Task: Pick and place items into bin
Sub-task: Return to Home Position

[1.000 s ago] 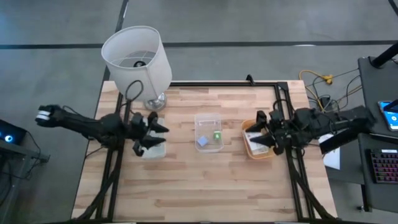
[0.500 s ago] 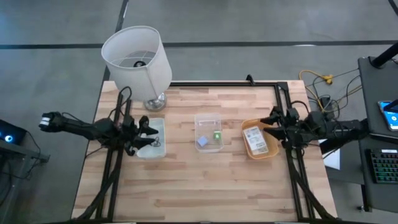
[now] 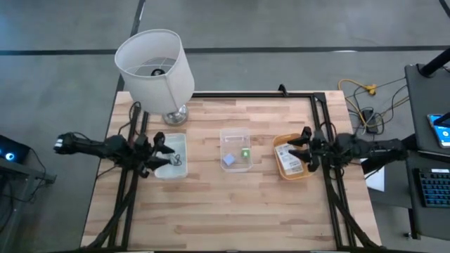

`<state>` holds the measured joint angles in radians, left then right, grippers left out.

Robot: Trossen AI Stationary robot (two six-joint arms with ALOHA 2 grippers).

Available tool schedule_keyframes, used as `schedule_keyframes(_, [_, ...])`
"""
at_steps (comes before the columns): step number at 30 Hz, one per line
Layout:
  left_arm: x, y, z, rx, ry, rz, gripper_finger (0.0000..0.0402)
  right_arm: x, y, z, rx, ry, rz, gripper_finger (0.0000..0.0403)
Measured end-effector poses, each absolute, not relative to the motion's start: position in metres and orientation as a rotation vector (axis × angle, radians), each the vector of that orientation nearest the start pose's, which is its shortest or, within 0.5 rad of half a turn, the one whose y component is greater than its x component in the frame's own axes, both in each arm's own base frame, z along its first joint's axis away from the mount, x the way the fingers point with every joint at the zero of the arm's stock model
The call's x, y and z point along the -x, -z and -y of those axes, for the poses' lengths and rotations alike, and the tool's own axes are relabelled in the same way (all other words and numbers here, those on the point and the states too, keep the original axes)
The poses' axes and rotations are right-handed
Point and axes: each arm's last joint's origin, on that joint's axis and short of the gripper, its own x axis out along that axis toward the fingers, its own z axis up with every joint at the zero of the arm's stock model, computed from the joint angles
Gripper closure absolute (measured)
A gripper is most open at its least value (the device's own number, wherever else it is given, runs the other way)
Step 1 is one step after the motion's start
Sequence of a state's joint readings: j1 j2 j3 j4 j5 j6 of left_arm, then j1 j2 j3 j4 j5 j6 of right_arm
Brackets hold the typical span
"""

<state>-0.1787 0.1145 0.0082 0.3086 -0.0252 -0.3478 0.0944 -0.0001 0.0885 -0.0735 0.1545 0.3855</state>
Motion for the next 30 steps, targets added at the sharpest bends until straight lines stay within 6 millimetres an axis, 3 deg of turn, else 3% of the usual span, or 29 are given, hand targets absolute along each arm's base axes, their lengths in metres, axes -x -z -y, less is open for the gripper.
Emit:
schedule_keyframes(6, [-0.098, -0.188, 0.016, 0.3, 0.163, 0.201, 0.0206, -0.094, -0.172, -0.004, -0.286, 0.069, -0.016, 0.0193])
schedule_keyframes(12, [-0.1, -0.181, 0.017, 0.291, 0.152, 0.131, 0.0206, -0.094, -0.172, -0.004, -0.187, 0.058, -0.02, 0.0193])
schedule_keyframes(30, [-0.107, -0.173, 0.018, 0.287, 0.141, 0.043, 0.0206, -0.097, -0.169, -0.005, -0.2, 0.065, -0.053, 0.0193])
